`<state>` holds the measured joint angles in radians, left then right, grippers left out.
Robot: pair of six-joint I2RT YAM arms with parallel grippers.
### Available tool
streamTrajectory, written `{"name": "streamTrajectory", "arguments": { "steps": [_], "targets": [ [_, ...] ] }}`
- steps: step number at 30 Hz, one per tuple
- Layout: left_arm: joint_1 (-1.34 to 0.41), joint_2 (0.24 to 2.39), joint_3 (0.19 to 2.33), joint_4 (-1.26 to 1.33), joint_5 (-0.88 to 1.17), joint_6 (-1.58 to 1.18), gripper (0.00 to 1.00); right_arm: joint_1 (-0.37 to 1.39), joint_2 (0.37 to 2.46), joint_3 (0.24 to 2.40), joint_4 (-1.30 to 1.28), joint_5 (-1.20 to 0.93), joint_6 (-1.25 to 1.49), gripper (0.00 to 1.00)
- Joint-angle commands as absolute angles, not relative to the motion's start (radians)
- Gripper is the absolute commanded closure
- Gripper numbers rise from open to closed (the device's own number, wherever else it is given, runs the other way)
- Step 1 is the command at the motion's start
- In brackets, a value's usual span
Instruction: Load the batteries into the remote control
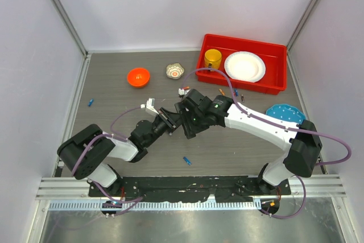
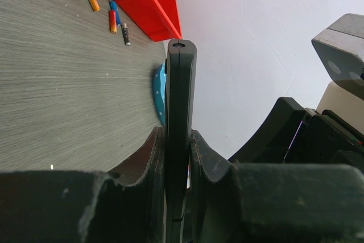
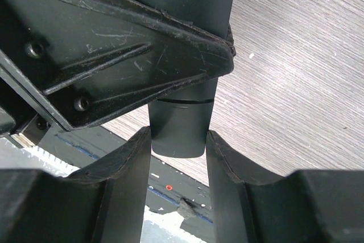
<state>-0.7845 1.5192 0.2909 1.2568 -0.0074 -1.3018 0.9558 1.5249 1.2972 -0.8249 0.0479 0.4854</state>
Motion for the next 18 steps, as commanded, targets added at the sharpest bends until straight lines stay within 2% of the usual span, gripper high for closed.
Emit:
{"name": "streamTrajectory", "arguments": {
  "steps": [1,18],
  "targets": [
    [-0.821,1.470,0.308,1.546,0.040,-1.339,1.00,0.934,1.523,1.308,-0.744,0.094,0.503,0.99],
    [-0.881,1.473,0.307,1.546,0.021,-1.339,1.00,0.908,1.513,1.331,-0.721,0.118,0.509,0.99]
  ]
}}
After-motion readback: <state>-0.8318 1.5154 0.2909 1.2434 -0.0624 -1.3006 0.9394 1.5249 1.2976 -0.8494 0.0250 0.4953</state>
